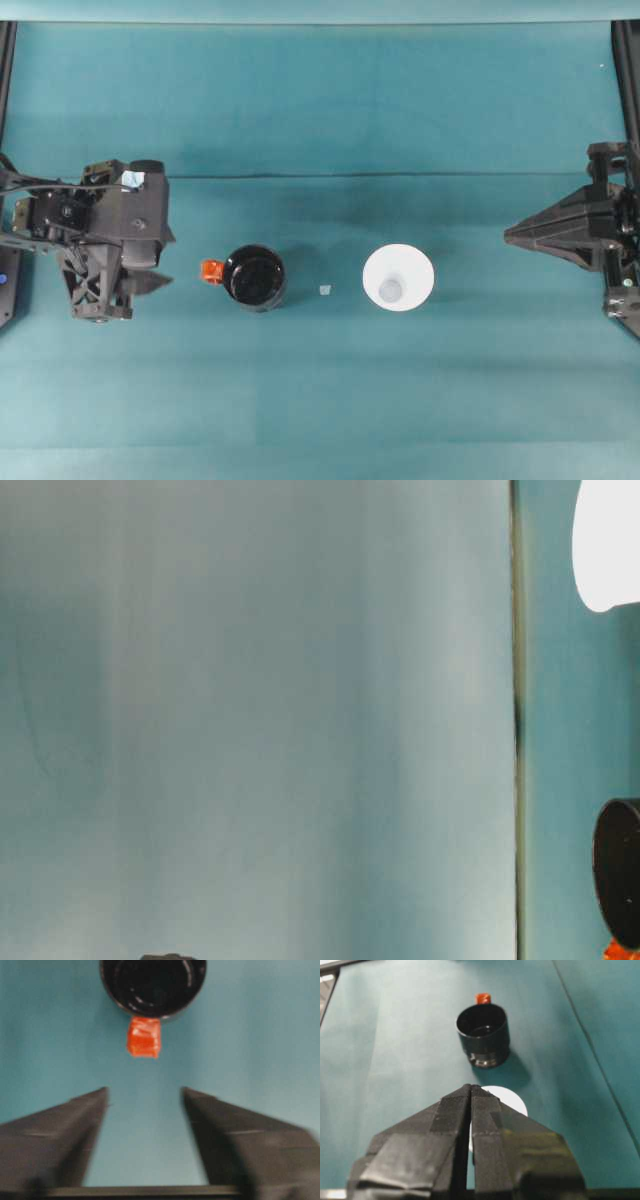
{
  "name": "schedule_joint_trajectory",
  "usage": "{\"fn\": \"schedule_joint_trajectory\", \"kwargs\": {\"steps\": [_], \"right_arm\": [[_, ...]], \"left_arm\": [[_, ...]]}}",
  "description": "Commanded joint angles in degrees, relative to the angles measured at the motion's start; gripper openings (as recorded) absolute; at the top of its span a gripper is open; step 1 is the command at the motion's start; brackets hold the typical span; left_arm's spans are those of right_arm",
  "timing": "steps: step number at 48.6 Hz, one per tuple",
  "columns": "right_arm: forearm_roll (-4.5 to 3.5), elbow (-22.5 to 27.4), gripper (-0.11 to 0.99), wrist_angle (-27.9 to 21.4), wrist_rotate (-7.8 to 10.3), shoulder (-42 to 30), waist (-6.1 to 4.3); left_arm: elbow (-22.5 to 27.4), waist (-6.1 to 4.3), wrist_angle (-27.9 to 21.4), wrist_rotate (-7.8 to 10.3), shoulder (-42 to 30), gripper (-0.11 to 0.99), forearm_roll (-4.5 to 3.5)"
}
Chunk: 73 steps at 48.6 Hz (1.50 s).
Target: Put the paper cup into the moved red handle cup holder.
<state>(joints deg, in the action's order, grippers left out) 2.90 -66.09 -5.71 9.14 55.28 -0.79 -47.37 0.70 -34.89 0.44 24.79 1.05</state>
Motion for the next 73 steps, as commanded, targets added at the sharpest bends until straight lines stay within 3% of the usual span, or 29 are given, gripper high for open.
{"fn": "schedule_joint_trajectory", "kwargs": {"steps": [1,4,16,34,53,73], "right_arm": [[0.09,1.3,-0.1,0.3,0.44,-0.4,-0.09],[0.0,1.3,-0.1,0.2,0.44,-0.4,-0.09],[0.0,1.3,-0.1,0.2,0.44,-0.4,-0.18],[0.09,1.2,-0.1,0.2,0.44,-0.5,-0.09],[0.09,1.2,-0.1,-2.4,0.44,-0.4,-0.18],[0.09,1.2,-0.1,-2.4,0.44,-0.4,-0.18]], "left_arm": [[1.5,0.0,-0.1,0.09,-0.2,0.9,0.18],[1.9,0.0,0.0,0.18,-0.6,0.97,0.18],[4.6,0.7,0.3,0.44,-6.5,0.97,0.18],[8.3,1.05,1.7,4.83,-17.8,0.97,0.18],[5.9,1.93,7.6,4.92,-21.8,0.96,0.18],[5.1,2.11,9.1,4.92,-22.3,0.94,0.18]]}}
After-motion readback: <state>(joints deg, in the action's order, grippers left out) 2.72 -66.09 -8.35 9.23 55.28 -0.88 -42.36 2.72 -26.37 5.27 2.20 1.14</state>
